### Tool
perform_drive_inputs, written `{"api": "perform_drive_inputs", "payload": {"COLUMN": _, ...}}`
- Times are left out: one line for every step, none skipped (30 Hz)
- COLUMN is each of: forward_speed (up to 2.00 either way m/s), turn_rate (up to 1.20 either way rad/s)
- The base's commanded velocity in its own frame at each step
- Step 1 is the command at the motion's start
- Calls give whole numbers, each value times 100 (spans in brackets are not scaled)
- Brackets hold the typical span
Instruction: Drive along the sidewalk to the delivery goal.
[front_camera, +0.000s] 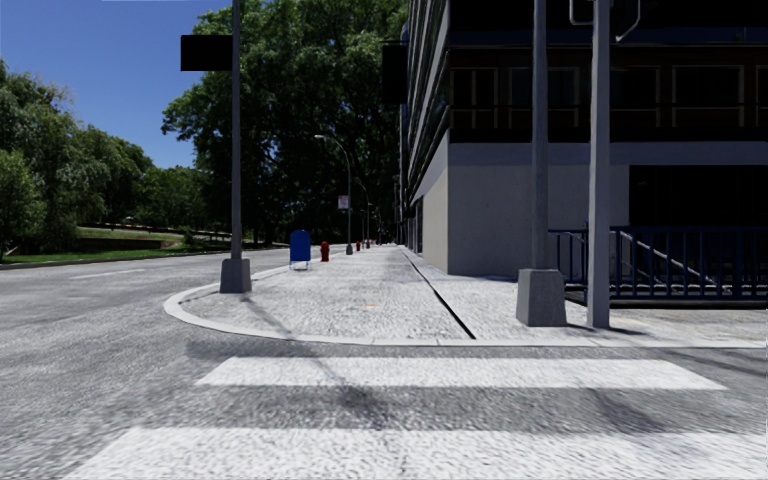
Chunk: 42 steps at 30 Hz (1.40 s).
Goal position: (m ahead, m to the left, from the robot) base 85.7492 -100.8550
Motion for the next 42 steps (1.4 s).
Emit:
{"api": "perform_drive_inputs", "payload": {"forward_speed": 200, "turn_rate": 0}}
{"api": "perform_drive_inputs", "payload": {"forward_speed": 200, "turn_rate": 0}}
{"api": "perform_drive_inputs", "payload": {"forward_speed": 200, "turn_rate": 0}}
{"api": "perform_drive_inputs", "payload": {"forward_speed": 200, "turn_rate": 0}}
{"api": "perform_drive_inputs", "payload": {"forward_speed": 200, "turn_rate": 0}}
{"api": "perform_drive_inputs", "payload": {"forward_speed": 200, "turn_rate": 0}}
{"api": "perform_drive_inputs", "payload": {"forward_speed": 200, "turn_rate": 0}}
{"api": "perform_drive_inputs", "payload": {"forward_speed": 200, "turn_rate": 0}}
{"api": "perform_drive_inputs", "payload": {"forward_speed": 200, "turn_rate": 0}}
{"api": "perform_drive_inputs", "payload": {"forward_speed": 200, "turn_rate": 0}}
{"api": "perform_drive_inputs", "payload": {"forward_speed": 200, "turn_rate": 0}}
{"api": "perform_drive_inputs", "payload": {"forward_speed": 200, "turn_rate": 0}}
{"api": "perform_drive_inputs", "payload": {"forward_speed": 200, "turn_rate": 0}}
{"api": "perform_drive_inputs", "payload": {"forward_speed": 200, "turn_rate": 0}}
{"api": "perform_drive_inputs", "payload": {"forward_speed": 200, "turn_rate": 0}}
{"api": "perform_drive_inputs", "payload": {"forward_speed": 200, "turn_rate": 0}}
{"api": "perform_drive_inputs", "payload": {"forward_speed": 200, "turn_rate": 0}}
{"api": "perform_drive_inputs", "payload": {"forward_speed": 200, "turn_rate": 0}}
{"api": "perform_drive_inputs", "payload": {"forward_speed": 200, "turn_rate": 0}}
{"api": "perform_drive_inputs", "payload": {"forward_speed": 200, "turn_rate": 0}}
{"api": "perform_drive_inputs", "payload": {"forward_speed": 200, "turn_rate": 0}}
{"api": "perform_drive_inputs", "payload": {"forward_speed": 200, "turn_rate": 0}}
{"api": "perform_drive_inputs", "payload": {"forward_speed": 200, "turn_rate": 0}}
{"api": "perform_drive_inputs", "payload": {"forward_speed": 192, "turn_rate": 0}}
{"api": "perform_drive_inputs", "payload": {"forward_speed": 192, "turn_rate": 0}}
{"api": "perform_drive_inputs", "payload": {"forward_speed": 168, "turn_rate": 0}}
{"api": "perform_drive_inputs", "payload": {"forward_speed": 153, "turn_rate": 0}}
{"api": "perform_drive_inputs", "payload": {"forward_speed": 147, "turn_rate": 0}}
{"api": "perform_drive_inputs", "payload": {"forward_speed": 147, "turn_rate": 0}}
{"api": "perform_drive_inputs", "payload": {"forward_speed": 145, "turn_rate": 0}}
{"api": "perform_drive_inputs", "payload": {"forward_speed": 143, "turn_rate": 0}}
{"api": "perform_drive_inputs", "payload": {"forward_speed": 143, "turn_rate": 0}}
{"api": "perform_drive_inputs", "payload": {"forward_speed": 143, "turn_rate": 0}}
{"api": "perform_drive_inputs", "payload": {"forward_speed": 143, "turn_rate": 0}}
{"api": "perform_drive_inputs", "payload": {"forward_speed": 143, "turn_rate": 0}}
{"api": "perform_drive_inputs", "payload": {"forward_speed": 143, "turn_rate": 0}}
{"api": "perform_drive_inputs", "payload": {"forward_speed": 143, "turn_rate": 0}}
{"api": "perform_drive_inputs", "payload": {"forward_speed": 143, "turn_rate": 0}}
{"api": "perform_drive_inputs", "payload": {"forward_speed": 143, "turn_rate": 0}}
{"api": "perform_drive_inputs", "payload": {"forward_speed": 143, "turn_rate": 0}}
{"api": "perform_drive_inputs", "payload": {"forward_speed": 143, "turn_rate": 0}}
{"api": "perform_drive_inputs", "payload": {"forward_speed": 143, "turn_rate": 0}}
